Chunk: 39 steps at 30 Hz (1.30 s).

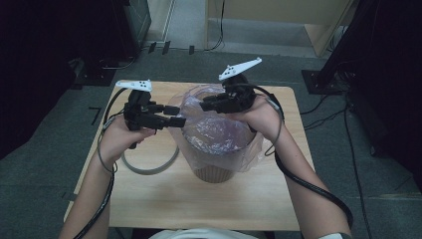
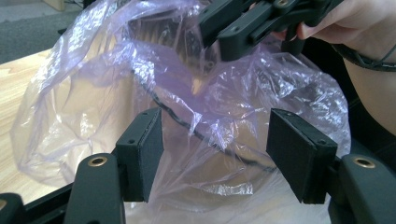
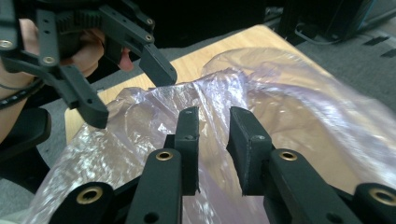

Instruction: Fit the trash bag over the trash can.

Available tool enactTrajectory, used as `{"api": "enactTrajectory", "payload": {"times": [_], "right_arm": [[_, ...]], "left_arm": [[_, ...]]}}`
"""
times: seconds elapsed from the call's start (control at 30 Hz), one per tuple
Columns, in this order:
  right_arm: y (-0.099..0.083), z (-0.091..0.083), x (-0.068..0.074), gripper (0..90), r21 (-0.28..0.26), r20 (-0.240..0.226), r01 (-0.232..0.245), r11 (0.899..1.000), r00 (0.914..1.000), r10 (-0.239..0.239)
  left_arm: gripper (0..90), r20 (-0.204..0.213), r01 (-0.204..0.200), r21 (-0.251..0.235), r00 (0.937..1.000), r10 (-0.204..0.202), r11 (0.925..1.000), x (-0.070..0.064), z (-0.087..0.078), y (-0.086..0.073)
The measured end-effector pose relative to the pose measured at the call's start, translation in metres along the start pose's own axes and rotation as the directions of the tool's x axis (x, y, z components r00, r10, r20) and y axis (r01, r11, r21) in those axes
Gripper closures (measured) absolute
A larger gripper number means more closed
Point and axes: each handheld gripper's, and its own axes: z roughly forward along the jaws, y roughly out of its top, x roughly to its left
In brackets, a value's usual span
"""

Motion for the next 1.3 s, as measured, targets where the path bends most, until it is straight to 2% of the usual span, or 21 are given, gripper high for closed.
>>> {"api": "enactTrajectory", "payload": {"times": [0.07,0.23,0.27,0.3,0.4,0.53,0.57,0.67,0.7,0.73,0.8,0.9,1.0,1.1,1.13,1.17,1.2,1.3], "right_arm": [[-0.001,0.008,0.0,75.3,0.016,-0.007,0.001,1.0,1.0,-0.001],[-0.006,0.038,-0.003,74.8,0.129,-0.04,0.011,0.992,0.9992,-0.006],[-0.006,0.038,-0.003,74.8,0.129,-0.04,0.011,0.992,0.9992,-0.006],[-0.008,0.046,-0.002,69.9,0.161,-0.056,0.017,0.987,0.9984,-0.008],[-0.012,0.051,0.0,62.7,0.185,-0.085,0.034,0.982,0.9963,-0.018],[-0.017,0.054,0.007,53.8,0.219,-0.169,0.104,0.97,0.9833,-0.067],[-0.018,0.054,0.009,50.0,0.218,-0.18,0.115,0.969,0.9807,-0.076],[-0.02,0.054,0.014,42.0,0.2,-0.202,0.105,0.974,0.9774,-0.064],[-0.022,0.055,0.016,36.7,0.192,-0.212,0.098,0.977,0.9757,-0.056],[-0.023,0.055,0.017,36.1,0.202,-0.215,0.104,0.974,0.9747,-0.059],[-0.026,0.055,0.02,32.7,0.217,-0.205,0.127,0.968,0.9753,-0.082],[-0.024,0.053,0.018,28.3,0.212,-0.203,0.124,0.969,0.976,-0.08],[-0.02,0.046,0.014,28.4,0.196,-0.169,0.157,0.968,0.9777,-0.125],[-0.015,0.035,0.005,27.3,0.168,-0.129,0.132,0.977,0.9855,-0.111],[-0.014,0.032,0.003,27.0,0.149,-0.111,0.11,0.983,0.9894,-0.094],[-0.014,0.032,0.003,27.0,0.149,-0.111,0.11,0.983,0.9894,-0.094],[-0.012,0.03,-0.003,27.1,0.136,-0.085,0.089,0.987,0.9933,-0.078],[-0.012,0.033,-0.009,27.1,0.147,-0.058,0.079,0.986,0.9958,-0.071]], "left_arm": [[35.7,-0.004,0.0,0.006,1.0,0.0,1.0,0.001,0.0,-0.001],[35.6,0.0,0.022,0.006,0.9998,-0.022,0.9997,0.005,-0.001,-0.004],[35.5,0.0,0.022,0.006,0.9998,-0.022,0.9997,0.005,-0.001,-0.004],[35.4,0.002,0.02,0.002,0.9998,-0.02,0.9998,0.005,-0.003,-0.004],[35.5,0.001,0.016,-0.001,0.9999,-0.016,0.9999,0.006,-0.004,-0.004],[35.4,-0.001,0.015,-0.001,0.9999,-0.015,0.9999,0.006,-0.003,-0.003],[35.4,-0.001,0.016,-0.001,0.9999,-0.016,0.9999,0.006,-0.004,-0.003],[35.3,0.006,0.02,-0.003,0.9998,-0.02,0.9998,0.007,-0.003,-0.004],[35.0,0.007,0.019,-0.001,0.9998,-0.019,0.9998,0.007,-0.003,-0.004],[34.5,0.01,0.02,-0.002,0.9997,-0.02,0.9998,0.007,-0.003,-0.005],[34.4,0.012,0.021,-0.001,0.9997,-0.021,0.9998,0.007,-0.002,-0.005],[34.5,0.009,0.014,0.001,0.9999,-0.014,0.9999,0.006,-0.002,-0.005],[34.5,0.003,0.013,-0.005,0.9999,-0.013,0.9999,0.006,-0.003,-0.005],[34.5,0.002,0.013,-0.009,0.9999,-0.013,0.9999,0.006,-0.004,-0.005],[34.5,0.002,0.013,-0.009,0.9999,-0.013,0.9999,0.006,-0.004,-0.005],[34.5,0.001,0.012,-0.008,0.9999,-0.012,0.9999,0.007,-0.004,-0.005],[34.5,0.002,0.014,-0.009,0.9999,-0.014,0.9999,0.006,-0.004,-0.005],[34.5,0.004,0.016,-0.007,0.9999,-0.016,0.9998,0.006,-0.002,-0.005]]}}
